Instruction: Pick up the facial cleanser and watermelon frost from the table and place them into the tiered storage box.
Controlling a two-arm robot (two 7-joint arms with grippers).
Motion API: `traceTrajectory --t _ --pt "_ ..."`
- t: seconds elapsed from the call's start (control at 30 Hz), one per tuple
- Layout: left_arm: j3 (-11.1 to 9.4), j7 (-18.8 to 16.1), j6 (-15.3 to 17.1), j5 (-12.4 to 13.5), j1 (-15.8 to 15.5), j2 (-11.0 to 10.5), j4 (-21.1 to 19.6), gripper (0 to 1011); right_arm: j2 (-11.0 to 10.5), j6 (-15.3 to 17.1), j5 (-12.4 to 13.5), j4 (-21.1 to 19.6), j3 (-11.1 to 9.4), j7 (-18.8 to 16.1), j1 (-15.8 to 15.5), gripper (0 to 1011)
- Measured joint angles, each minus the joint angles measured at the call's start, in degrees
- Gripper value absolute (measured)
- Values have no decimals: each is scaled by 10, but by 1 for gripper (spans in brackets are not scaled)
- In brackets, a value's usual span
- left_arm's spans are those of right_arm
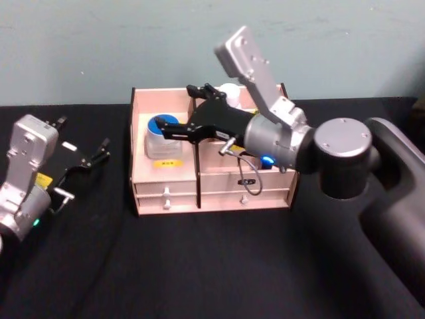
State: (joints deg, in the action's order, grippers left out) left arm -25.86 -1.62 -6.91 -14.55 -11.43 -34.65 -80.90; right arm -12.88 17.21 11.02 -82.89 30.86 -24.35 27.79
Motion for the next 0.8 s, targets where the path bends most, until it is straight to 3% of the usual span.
traceTrajectory --t 0.13,0.2,0.23,0.43,0.47,0.63,0.8 --pt "0 0 0 0 0 0 0 1001 -22 -9 10 -48 -15 7 -34 1000" --pt "0 0 0 0 0 0 0 1001 -41 -20 16 -86 -32 21 -69 1000" --pt "0 0 0 0 0 0 0 1001 -41 -20 16 -86 -32 21 -69 1000" --pt "0 0 0 0 0 0 0 1001 -65 -57 11 -149 -81 80 -151 1000" --pt "0 0 0 0 0 0 0 1001 -65 -57 11 -149 -81 80 -151 1000" --pt "0 0 0 0 0 0 0 1001 -63 -90 -4 -178 -128 137 -205 1000" --pt "0 0 0 0 0 0 0 1001 -49 -98 -10 -174 -165 177 -221 1000"
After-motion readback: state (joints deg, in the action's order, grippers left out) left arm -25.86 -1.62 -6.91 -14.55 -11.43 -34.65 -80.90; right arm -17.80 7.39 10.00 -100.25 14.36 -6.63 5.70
